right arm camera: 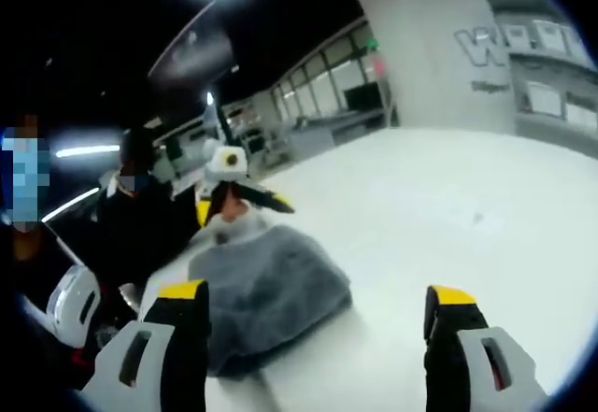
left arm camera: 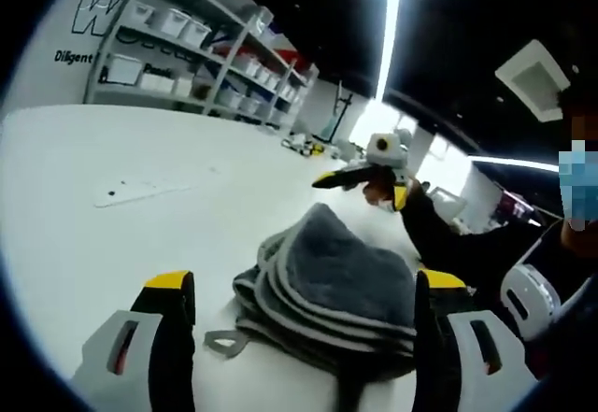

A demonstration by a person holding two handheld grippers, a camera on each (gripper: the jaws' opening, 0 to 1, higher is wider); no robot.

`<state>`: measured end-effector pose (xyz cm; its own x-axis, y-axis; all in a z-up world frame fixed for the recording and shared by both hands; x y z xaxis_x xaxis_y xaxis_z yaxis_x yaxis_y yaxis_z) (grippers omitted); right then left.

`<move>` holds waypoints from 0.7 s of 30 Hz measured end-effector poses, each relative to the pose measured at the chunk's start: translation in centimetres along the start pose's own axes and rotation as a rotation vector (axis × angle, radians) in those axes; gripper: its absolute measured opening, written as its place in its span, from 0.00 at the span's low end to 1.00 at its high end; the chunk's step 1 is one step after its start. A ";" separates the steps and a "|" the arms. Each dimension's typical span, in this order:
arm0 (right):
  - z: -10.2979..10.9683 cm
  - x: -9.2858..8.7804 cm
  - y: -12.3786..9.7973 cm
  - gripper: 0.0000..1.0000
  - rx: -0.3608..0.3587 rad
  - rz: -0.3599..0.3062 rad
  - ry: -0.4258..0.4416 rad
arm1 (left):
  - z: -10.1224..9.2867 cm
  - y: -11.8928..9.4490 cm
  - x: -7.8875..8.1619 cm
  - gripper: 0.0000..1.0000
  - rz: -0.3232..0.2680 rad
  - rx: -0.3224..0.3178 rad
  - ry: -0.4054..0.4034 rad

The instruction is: Open the folded towel by lifting each exposed corner and separating the folded layers until the towel lies flat within the target outline without major curled edges

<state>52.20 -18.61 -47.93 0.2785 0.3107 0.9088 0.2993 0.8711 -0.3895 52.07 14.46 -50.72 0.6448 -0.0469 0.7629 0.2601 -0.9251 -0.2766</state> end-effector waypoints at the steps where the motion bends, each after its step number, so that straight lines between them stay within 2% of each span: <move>1: 0.0 0.0 0.1 0.92 -0.003 -0.001 0.003 | 0.0 0.0 0.0 0.90 0.001 0.002 0.004; 5: 0.2 -0.1 0.3 0.92 0.013 0.004 0.002 | 0.3 -0.1 0.0 0.91 -0.011 0.037 0.013; 16: -0.3 0.0 1.4 0.86 0.040 0.018 0.016 | -0.3 0.9 -0.6 0.84 0.023 0.019 0.021; 18: -0.5 -0.1 1.6 0.86 0.042 0.022 0.024 | -0.2 0.9 -0.6 0.79 0.026 0.008 0.014; 19: -0.4 -0.2 1.7 0.84 0.042 0.024 0.024 | -0.3 0.9 -0.8 0.73 0.033 -0.013 0.019; 21: -0.5 -0.3 1.7 0.79 0.043 0.028 0.022 | -0.4 1.0 -1.1 0.69 0.053 -0.031 0.016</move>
<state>53.08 -17.43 -48.95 0.3064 0.3274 0.8938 0.2515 0.8778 -0.4077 51.36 13.45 -51.61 0.6450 -0.1017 0.7574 0.2032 -0.9326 -0.2983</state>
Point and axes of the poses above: the point that each gripper's makers call its tool centre point, and the gripper's own axes: y roughly forward along the fingers, z roughly to its left, x roughly out of its top, the point moved 9 cm from there along -y, roughly backward along the fingers, and after that the axes turned 10 degrees about -y, right-handed, at the moved point
